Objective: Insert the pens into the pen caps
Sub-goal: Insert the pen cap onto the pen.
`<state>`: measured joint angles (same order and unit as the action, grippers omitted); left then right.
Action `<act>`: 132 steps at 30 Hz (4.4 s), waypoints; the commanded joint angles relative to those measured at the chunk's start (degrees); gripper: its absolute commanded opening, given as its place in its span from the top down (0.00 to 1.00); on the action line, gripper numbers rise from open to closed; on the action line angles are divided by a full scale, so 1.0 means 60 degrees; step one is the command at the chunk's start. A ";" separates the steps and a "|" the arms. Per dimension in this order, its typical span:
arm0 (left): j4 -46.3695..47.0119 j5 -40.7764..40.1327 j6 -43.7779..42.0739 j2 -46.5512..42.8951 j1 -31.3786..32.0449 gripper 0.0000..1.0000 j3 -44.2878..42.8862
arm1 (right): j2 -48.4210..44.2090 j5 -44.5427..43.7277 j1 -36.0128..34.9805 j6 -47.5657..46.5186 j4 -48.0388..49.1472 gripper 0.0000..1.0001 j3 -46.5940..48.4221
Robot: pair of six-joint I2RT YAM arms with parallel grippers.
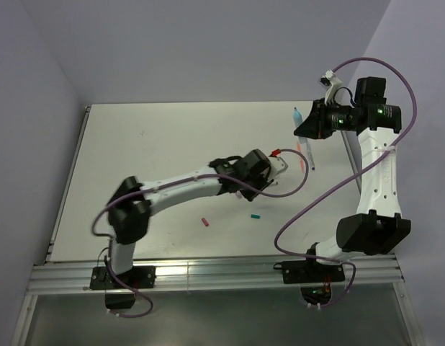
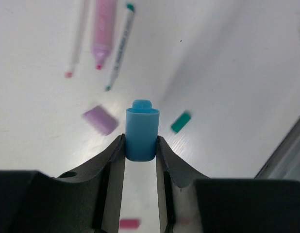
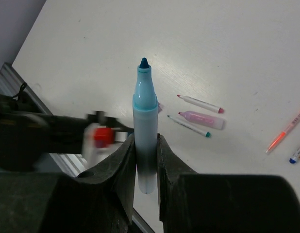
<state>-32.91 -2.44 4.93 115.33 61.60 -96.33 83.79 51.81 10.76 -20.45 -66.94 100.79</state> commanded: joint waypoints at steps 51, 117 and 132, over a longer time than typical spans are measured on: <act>-0.0302 0.2120 -1.6028 -1.1224 -0.1713 1.00 0.7795 | 0.1343 -0.1765 -0.9352 -0.0269 0.0653 1.00 -0.2488; -0.3086 0.1169 -1.3550 -0.8704 -0.0541 1.00 0.3693 | 0.2587 -0.1255 -0.9118 0.1094 0.2924 1.00 -0.0203; -0.2660 -0.0516 -1.4766 -0.9026 -0.0306 0.35 0.3839 | 0.2515 -0.1237 -0.9118 0.0054 0.3363 1.00 -0.0788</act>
<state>-53.01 -6.46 -80.84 62.87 59.44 -72.62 98.89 45.17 -44.16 -18.90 -51.79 96.49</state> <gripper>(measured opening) 0.606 0.246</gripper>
